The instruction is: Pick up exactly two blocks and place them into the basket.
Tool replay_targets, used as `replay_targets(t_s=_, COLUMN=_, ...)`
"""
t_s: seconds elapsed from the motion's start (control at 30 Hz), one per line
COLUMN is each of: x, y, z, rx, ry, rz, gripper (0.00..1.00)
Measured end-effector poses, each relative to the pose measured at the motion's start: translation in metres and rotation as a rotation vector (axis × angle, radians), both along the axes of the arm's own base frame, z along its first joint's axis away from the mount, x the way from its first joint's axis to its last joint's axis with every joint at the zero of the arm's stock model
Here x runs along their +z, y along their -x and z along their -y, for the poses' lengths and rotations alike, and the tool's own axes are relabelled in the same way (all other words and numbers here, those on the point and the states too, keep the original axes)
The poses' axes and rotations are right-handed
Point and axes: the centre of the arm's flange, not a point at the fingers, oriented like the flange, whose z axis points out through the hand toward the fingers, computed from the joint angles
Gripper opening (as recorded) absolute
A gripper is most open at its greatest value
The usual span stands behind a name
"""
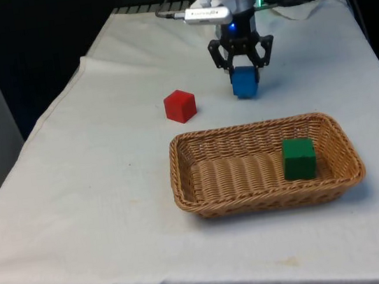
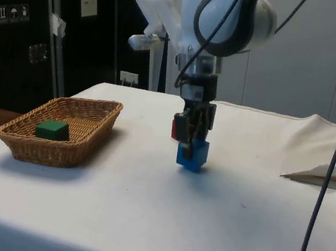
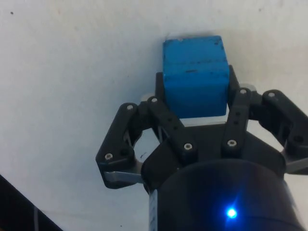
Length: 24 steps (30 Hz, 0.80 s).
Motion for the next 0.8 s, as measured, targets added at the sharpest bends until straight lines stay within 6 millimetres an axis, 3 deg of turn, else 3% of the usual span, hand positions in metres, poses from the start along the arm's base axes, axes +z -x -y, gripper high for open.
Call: replay_targets(t_s=0.8, x=0.041, y=-0.060, z=0.026, rx=0.010, ry=0.017, rz=0.036, gripper=0.03)
